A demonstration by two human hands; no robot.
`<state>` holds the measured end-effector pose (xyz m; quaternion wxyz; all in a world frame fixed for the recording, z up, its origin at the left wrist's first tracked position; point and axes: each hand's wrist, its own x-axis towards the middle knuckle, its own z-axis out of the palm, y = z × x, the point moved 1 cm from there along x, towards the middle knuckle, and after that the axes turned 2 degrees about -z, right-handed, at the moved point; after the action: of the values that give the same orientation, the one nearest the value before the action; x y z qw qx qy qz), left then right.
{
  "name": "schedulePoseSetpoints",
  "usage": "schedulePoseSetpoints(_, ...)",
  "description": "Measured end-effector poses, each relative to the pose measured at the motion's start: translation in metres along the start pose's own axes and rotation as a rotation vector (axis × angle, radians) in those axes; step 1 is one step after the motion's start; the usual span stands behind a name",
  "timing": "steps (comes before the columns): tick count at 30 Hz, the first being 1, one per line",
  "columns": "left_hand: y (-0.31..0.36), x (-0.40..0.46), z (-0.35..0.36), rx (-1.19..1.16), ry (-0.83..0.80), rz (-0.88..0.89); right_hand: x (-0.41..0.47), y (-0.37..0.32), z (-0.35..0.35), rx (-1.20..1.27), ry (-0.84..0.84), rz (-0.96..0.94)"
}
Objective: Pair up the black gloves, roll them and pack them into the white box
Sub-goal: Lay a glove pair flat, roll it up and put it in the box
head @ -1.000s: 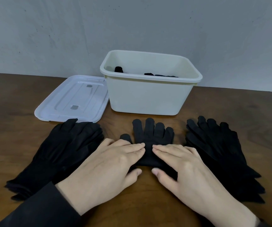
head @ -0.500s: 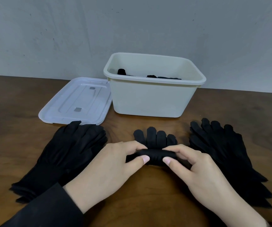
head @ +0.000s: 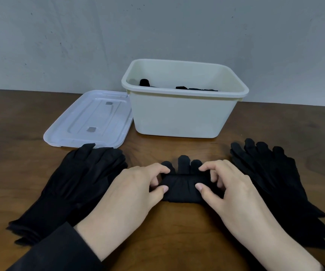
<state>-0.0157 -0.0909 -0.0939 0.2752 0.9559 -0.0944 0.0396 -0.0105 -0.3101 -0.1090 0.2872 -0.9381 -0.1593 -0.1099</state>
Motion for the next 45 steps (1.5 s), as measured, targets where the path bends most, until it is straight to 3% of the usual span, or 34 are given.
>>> schedulePoseSetpoints(7, 0.004, -0.007, -0.001, 0.192, 0.033, 0.216, -0.006, 0.0, 0.003, -0.137, -0.113, -0.178)
schedulePoseSetpoints(13, 0.003, -0.008, 0.005, 0.272, -0.11, 0.244, -0.008, -0.002, -0.005, -0.185, -0.207, -0.202)
schedulePoseSetpoints(18, 0.005, -0.01, -0.001, 0.038, -0.097, 0.181, -0.011, -0.013, -0.013, 0.077, -0.153, -0.051)
schedulePoseSetpoints(22, 0.003, -0.007, 0.001, -0.153, -0.061, 0.018, -0.005, -0.025, -0.016, 0.281, -0.117, 0.074)
schedulePoseSetpoints(24, -0.001, -0.001, 0.007, -0.126, 0.001, 0.002, -0.001, -0.021, -0.009, 0.202, -0.058, 0.083)
schedulePoseSetpoints(28, -0.004, 0.005, 0.014, -0.019, 0.096, 0.076, 0.001, -0.013, -0.002, -0.141, 0.073, -0.135)
schedulePoseSetpoints(32, -0.001, 0.005, 0.015, 0.064, 0.108, 0.17, -0.008, -0.018, 0.007, -0.228, -0.029, -0.352)
schedulePoseSetpoints(39, -0.007, 0.005, 0.025, 0.167, -0.144, 0.244, -0.003, -0.014, 0.016, -0.223, -0.17, -0.27)
schedulePoseSetpoints(41, -0.003, 0.007, 0.029, 0.125, -0.112, 0.275, -0.005, -0.025, 0.006, -0.243, -0.055, -0.266)
schedulePoseSetpoints(43, 0.005, 0.006, 0.02, 0.034, -0.071, 0.265, -0.017, -0.049, -0.023, -0.217, -0.114, -0.162)
schedulePoseSetpoints(44, 0.003, 0.006, 0.018, -0.016, -0.003, 0.259, -0.007, -0.003, -0.002, -0.211, -0.004, -0.189)
schedulePoseSetpoints(45, -0.001, 0.004, 0.017, -0.057, 0.07, 0.226, -0.008, 0.046, 0.004, -0.368, 0.081, -0.182)
